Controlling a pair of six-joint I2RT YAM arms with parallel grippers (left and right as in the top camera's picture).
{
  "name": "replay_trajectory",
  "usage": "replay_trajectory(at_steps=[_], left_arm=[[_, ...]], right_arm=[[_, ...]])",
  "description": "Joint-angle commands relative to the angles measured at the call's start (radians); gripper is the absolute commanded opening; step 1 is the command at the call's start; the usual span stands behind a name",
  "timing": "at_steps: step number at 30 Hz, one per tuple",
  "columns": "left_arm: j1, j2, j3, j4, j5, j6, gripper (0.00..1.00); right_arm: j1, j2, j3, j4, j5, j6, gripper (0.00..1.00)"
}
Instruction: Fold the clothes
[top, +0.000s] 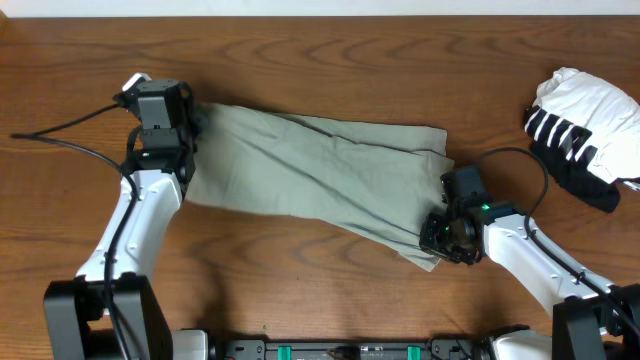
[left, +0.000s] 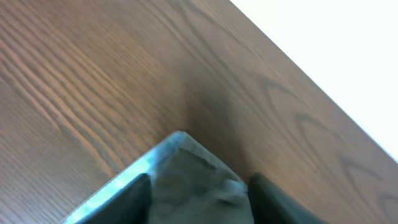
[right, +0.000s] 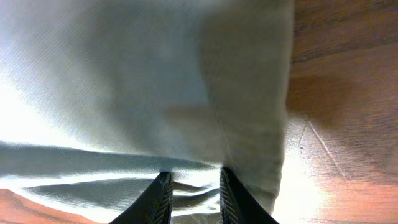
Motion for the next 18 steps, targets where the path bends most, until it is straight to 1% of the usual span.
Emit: replay_trajectory(at_steps=[1, 3, 4, 5, 7, 11, 12, 13, 14, 16, 17, 18], left_arm=[[0.006, 0.033, 0.024, 0.003, -0.051, 0.001, 0.8], [0.006, 0.037, 0.024, 0.003, -0.051, 0.018, 0.96], [0.006, 0.034, 0.024, 0.008, -0.051, 0.04, 1.0], [0.006, 0.028, 0.024, 0.008, -0.051, 0.054, 0.98], [0.006, 0.008, 0.024, 0.006, -0.051, 0.083, 0.98], [0.006, -0.054, 0.024, -0.047, -0.014, 0.088, 0.98], [0.006, -0.069, 0.024, -0.069, 0.004, 0.088, 0.98], [0.006, -0.088, 0.024, -0.104, 0.037, 0.088, 0.98], [0.006, -0.101, 0.024, -0.136, 0.077, 0.088, 0.98], [0.005, -0.114, 0.024, -0.192, 0.172, 0.09, 0.98], [0.004, -0.112, 0.024, -0.22, 0.217, 0.092, 0.98], [0.003, -0.105, 0.022, -0.237, 0.243, 0.092, 0.98]], right_arm=[[0.01, 0.027, -0.044, -0.015, 0.055, 0.019, 0.26], [0.01, 0.027, -0.039, -0.015, 0.056, 0.019, 0.26], [0.01, 0.026, -0.032, -0.018, 0.058, 0.023, 0.27], [0.01, 0.024, -0.021, -0.027, 0.06, 0.029, 0.27], [0.005, 0.013, 0.018, -0.06, 0.068, 0.03, 0.27], [-0.004, -0.026, 0.141, -0.166, 0.146, 0.028, 0.27], [-0.004, -0.037, 0.176, -0.194, 0.177, 0.027, 0.3], [-0.004, -0.047, 0.207, -0.216, 0.201, 0.019, 0.36], [-0.004, -0.057, 0.24, -0.231, 0.221, 0.007, 0.45], [-0.005, -0.069, 0.285, -0.228, 0.222, -0.026, 0.58], [-0.005, -0.069, 0.304, -0.218, 0.217, -0.033, 0.63], [-0.005, -0.069, 0.314, -0.195, 0.203, -0.056, 0.64]])
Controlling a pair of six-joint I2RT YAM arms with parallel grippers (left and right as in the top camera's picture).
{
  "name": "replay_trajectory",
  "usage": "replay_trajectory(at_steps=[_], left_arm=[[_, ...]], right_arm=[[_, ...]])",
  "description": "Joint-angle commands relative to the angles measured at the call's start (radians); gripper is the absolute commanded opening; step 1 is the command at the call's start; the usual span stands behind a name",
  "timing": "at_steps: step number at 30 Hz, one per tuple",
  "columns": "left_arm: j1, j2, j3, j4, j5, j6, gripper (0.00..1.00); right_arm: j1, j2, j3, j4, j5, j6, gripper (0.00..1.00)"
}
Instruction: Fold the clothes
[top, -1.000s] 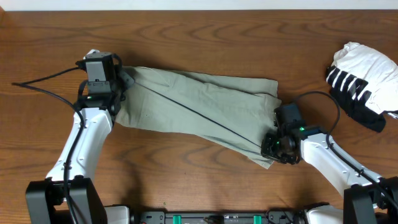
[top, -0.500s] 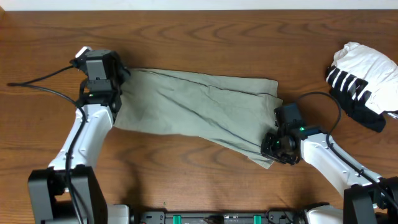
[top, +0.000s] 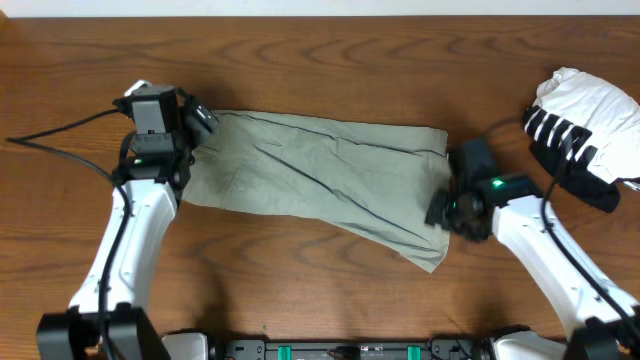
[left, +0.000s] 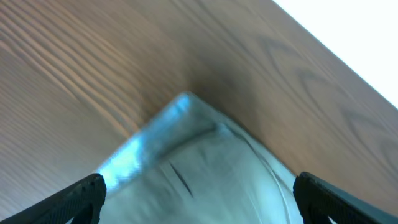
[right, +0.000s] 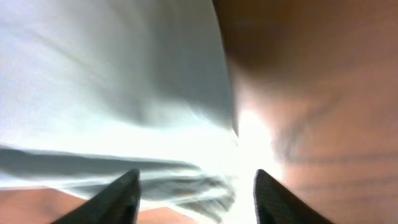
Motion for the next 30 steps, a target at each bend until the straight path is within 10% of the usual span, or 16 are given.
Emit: replay_trajectory(at_steps=[1, 10, 19, 30], left_arm=[[0.001, 0.013, 0.018, -0.043, 0.161, 0.018, 0.99], [-0.032, 0.179, 0.007, -0.101, 0.327, 0.065, 0.41], [-0.039, 0.246, 0.007, -0.22, 0.341, 0.054, 0.12], [-0.039, 0.323, 0.007, -0.296, 0.336, 0.028, 0.06]], right_arm=[[-0.003, -0.017, 0.045, 0.047, 0.02, -0.076, 0.64], [-0.003, 0.069, 0.044, 0.274, -0.091, -0.158, 0.01], [-0.003, 0.219, 0.044, 0.412, -0.145, -0.202, 0.01], [-0.041, 0.394, 0.045, 0.501, -0.113, -0.217, 0.01]])
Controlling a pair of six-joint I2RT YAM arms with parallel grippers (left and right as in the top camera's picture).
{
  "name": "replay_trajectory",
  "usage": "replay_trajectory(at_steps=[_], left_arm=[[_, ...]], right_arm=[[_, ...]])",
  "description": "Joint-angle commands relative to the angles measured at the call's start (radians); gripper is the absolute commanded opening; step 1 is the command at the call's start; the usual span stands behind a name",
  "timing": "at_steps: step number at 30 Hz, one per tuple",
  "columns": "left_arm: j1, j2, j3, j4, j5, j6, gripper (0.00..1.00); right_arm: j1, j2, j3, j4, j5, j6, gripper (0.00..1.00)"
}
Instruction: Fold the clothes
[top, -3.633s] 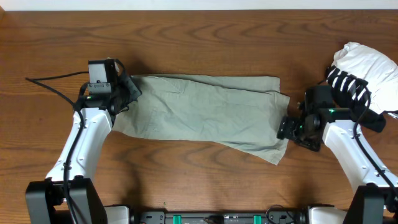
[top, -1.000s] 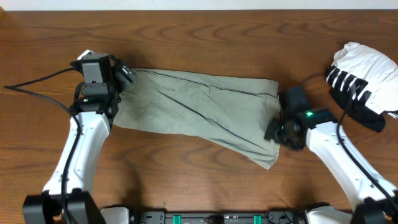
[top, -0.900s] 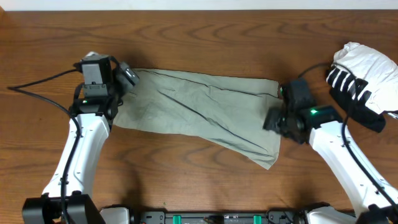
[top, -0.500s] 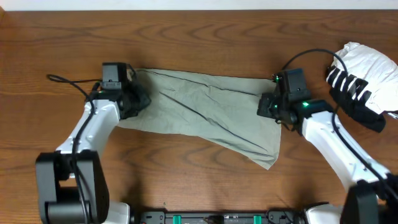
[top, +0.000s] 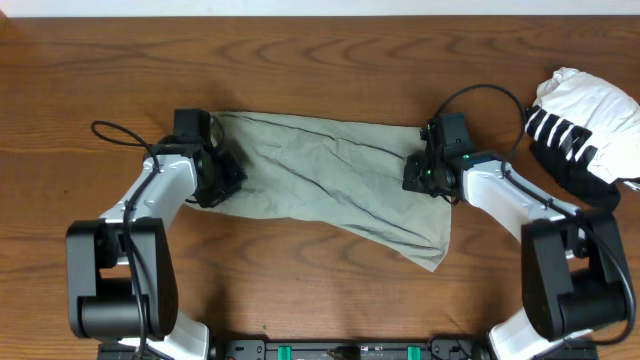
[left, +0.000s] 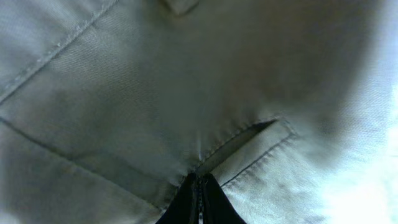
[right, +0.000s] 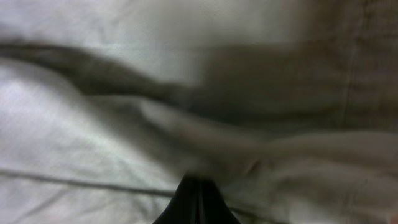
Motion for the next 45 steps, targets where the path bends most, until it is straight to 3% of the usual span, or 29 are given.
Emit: replay_trajectory(at_steps=[1, 23, 26, 33, 36, 39, 42, 45], left_arm=[[-0.001, 0.024, 0.007, -0.036, -0.009, -0.017, 0.06], [0.001, 0.018, 0.007, -0.312, -0.118, -0.193, 0.06], [0.002, 0.006, 0.007, -0.311, -0.122, -0.193, 0.06], [0.002, -0.145, 0.01, -0.298, -0.236, -0.193, 0.06], [0.002, -0.257, 0.01, -0.305, -0.253, -0.193, 0.06], [-0.007, -0.36, 0.01, -0.328, -0.23, -0.188, 0.06], [-0.037, -0.407, 0.01, -0.341, -0.119, -0.162, 0.06], [-0.094, -0.401, 0.01, -0.334, -0.018, -0.154, 0.06]], right_arm=[[-0.044, 0.032, 0.005, 0.025, 0.021, -0.02, 0.01], [-0.269, 0.088, 0.038, 0.054, 0.183, -0.101, 0.01], [-0.294, 0.088, 0.09, -0.013, 0.191, -0.102, 0.01], [-0.298, 0.048, 0.382, -0.343, 0.187, -0.1, 0.01], [-0.278, 0.003, 0.485, -0.473, 0.094, -0.103, 0.01], [-0.231, -0.048, 0.517, -0.564, -0.146, -0.169, 0.01], [-0.138, -0.068, 0.5, -0.627, -0.305, -0.194, 0.01], [-0.016, -0.061, 0.455, -0.604, -0.322, -0.202, 0.01]])
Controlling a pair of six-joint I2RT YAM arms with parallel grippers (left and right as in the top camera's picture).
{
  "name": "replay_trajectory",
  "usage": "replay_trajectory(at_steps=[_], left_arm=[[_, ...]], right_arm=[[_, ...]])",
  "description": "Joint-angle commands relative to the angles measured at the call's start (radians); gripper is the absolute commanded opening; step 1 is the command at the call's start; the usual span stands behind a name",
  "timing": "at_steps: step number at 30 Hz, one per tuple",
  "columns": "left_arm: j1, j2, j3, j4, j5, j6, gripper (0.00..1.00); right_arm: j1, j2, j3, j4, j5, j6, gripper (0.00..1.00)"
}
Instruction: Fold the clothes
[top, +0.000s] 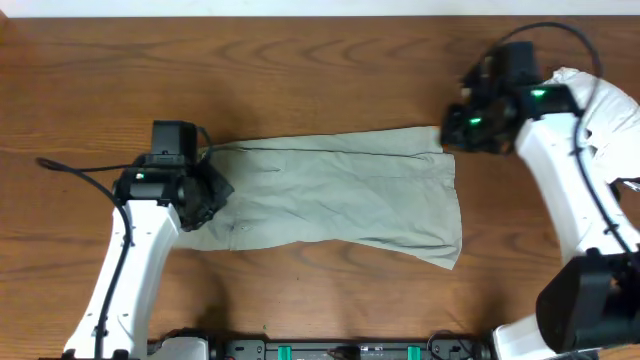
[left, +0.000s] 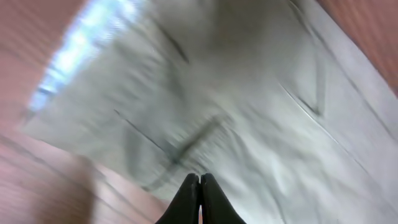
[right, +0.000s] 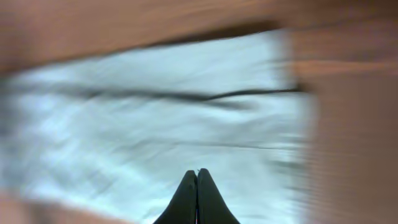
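A grey-green garment (top: 340, 190) lies spread flat on the wooden table (top: 300, 60), with only light creases. My left gripper (top: 210, 190) hovers over its left end. In the left wrist view the left gripper (left: 199, 178) is shut with nothing between its fingers, and the garment (left: 249, 106) lies blurred below it. My right gripper (top: 458, 130) hangs at the garment's upper right corner. In the right wrist view the right gripper (right: 197, 174) is likewise shut and empty, above the garment (right: 174, 106).
A white garment with black stripes (top: 600, 110) lies bunched at the table's right edge, just behind the right arm. The left arm's cable (top: 80, 168) trails across the table to the left. The table's far edge (top: 300, 14) runs along the top.
Both shut grippers were down on the garment; now both are above it, the right one out by the upper right corner. The garment lies smoother and a little nearer the front.
My left gripper was shut on the garment's upper left corner and my right on its lower right end. Then both were open and the cloth lay free. Then both were shut and down on the cloth. Now they are above a flatter garment.
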Motion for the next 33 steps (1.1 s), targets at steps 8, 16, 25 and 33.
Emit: replay_trajectory(at_steps=[8, 16, 25, 33], left_arm=[[-0.169, 0.084, 0.009, 0.018, 0.134, 0.017, 0.06], [-0.193, 0.23, 0.009, 0.083, 0.16, 0.044, 0.06], [-0.19, 0.381, 0.009, 0.148, 0.166, 0.056, 0.06], [-0.168, 0.438, 0.007, 0.154, 0.165, 0.097, 0.06]], right_arm=[[0.343, 0.047, -0.201, 0.188, -0.132, 0.18, 0.01], [0.418, 0.047, -0.354, 0.324, -0.131, 0.284, 0.01], [0.396, 0.047, -0.459, 0.348, -0.079, 0.285, 0.01], [0.33, 0.047, -0.545, 0.36, -0.034, 0.291, 0.05]])
